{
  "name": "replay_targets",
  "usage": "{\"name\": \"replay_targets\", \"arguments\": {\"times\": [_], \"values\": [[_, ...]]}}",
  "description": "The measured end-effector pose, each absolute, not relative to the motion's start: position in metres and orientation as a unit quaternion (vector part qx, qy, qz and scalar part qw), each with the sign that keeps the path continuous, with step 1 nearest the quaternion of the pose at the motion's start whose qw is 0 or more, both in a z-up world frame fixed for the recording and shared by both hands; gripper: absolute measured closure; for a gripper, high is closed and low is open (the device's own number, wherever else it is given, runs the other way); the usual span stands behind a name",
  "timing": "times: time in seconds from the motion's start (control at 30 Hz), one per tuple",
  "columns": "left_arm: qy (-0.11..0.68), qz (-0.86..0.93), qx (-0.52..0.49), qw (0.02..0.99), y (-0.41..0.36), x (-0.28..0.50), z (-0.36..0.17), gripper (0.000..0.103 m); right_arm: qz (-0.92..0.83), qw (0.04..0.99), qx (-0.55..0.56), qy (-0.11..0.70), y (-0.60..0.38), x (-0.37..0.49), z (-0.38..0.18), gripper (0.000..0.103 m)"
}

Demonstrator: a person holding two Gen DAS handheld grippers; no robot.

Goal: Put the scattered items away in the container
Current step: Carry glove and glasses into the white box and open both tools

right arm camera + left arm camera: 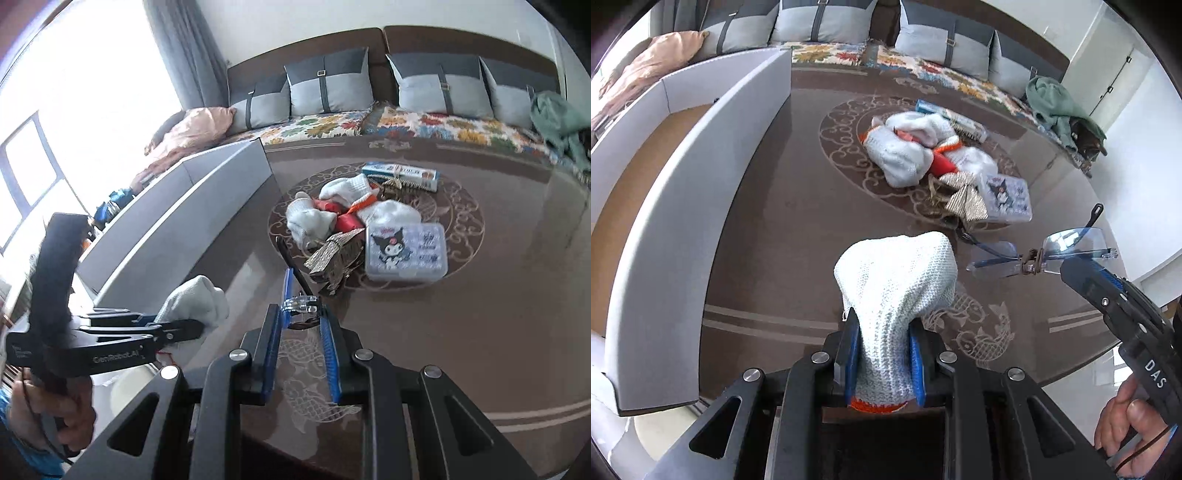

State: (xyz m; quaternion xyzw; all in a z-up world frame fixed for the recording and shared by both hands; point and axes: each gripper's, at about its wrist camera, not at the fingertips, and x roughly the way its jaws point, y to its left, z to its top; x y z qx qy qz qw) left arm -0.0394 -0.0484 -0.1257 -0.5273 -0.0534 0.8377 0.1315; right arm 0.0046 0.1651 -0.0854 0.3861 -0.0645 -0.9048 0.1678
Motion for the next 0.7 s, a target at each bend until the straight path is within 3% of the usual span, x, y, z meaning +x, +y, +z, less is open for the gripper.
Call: {"name": "replay_targets", "arguments": {"times": [0.23,0.47,0.7], "values": [[-0.087,0.860,-0.488,0.122,-0.081,-0.039,-0.080,0.080,-0.912,0.181,0.365,-0.049,0.146,0.000,-0.063,0.081],[-0.119,0.882,-0.455,0.029,-0.184,-0.048,-0.044,0.080,-0.917,0.257,0.301,-0.045,0.080,-0.022,-0.008,0.081],[-0.140,0.867,-0.474,-0.058,-0.281,-0.063,-0.062,0.080,-0.887,0.364,0.282,-0.023,-0.035,-0.056,0.013,0.081]]}}
